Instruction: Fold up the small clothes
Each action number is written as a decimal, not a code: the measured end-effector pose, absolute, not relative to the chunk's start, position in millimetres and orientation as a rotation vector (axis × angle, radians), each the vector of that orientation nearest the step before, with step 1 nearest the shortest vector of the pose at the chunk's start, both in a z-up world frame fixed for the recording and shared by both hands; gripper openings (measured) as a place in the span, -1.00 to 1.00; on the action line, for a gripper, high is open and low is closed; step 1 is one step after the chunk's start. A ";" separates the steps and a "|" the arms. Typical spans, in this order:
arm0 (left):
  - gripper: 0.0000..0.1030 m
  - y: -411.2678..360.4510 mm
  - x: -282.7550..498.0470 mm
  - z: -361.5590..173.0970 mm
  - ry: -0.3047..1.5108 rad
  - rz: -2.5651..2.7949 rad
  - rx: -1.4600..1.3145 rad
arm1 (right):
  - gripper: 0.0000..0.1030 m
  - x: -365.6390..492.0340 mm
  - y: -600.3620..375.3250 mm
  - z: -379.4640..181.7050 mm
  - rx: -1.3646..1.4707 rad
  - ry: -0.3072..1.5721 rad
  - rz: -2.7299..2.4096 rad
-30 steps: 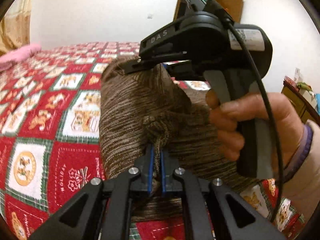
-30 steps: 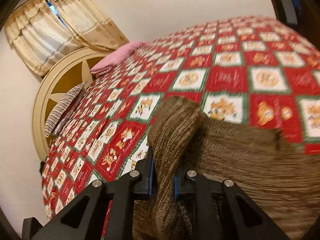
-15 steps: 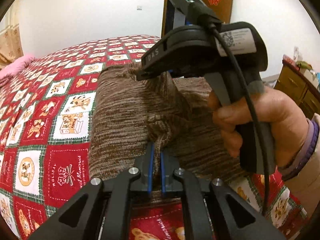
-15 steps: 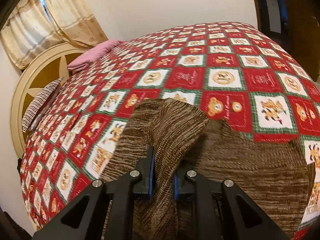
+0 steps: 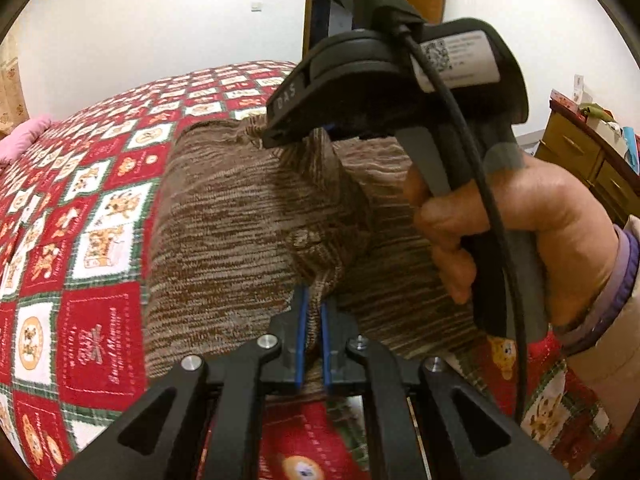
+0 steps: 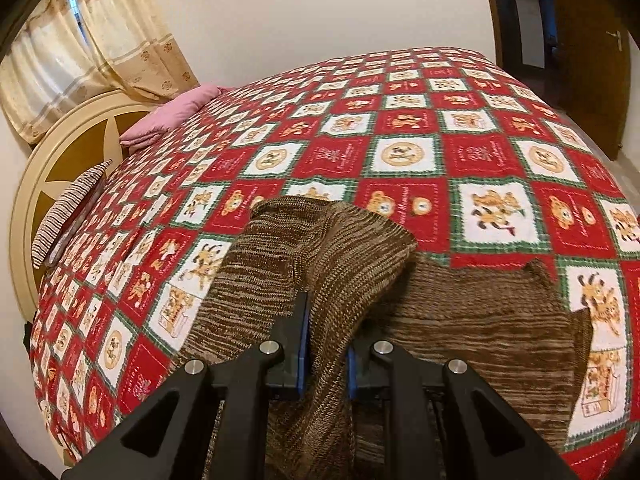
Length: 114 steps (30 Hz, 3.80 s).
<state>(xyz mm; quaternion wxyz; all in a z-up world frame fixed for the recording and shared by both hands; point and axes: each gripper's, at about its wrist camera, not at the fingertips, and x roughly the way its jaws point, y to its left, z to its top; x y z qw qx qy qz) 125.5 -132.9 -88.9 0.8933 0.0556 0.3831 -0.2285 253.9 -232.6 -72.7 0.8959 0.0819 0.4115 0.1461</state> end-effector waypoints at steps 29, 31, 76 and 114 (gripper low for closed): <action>-0.88 -202.2 105.3 -79.8 0.769 -0.641 0.166 | -0.72 226.5 -310.7 -66.9 0.098 0.877 0.220; -0.88 -208.4 103.1 -81.4 0.767 -0.652 0.176 | -0.72 222.9 -319.2 -70.1 0.107 0.880 0.206; 0.15 -93.5 135.4 -96.3 0.834 -0.521 0.077 | -0.85 64.3 -323.8 -95.6 0.328 0.918 0.195; 0.70 -130.7 260.8 -105.8 0.755 -0.264 0.064 | -0.77 224.4 -356.9 -99.7 0.170 0.817 0.035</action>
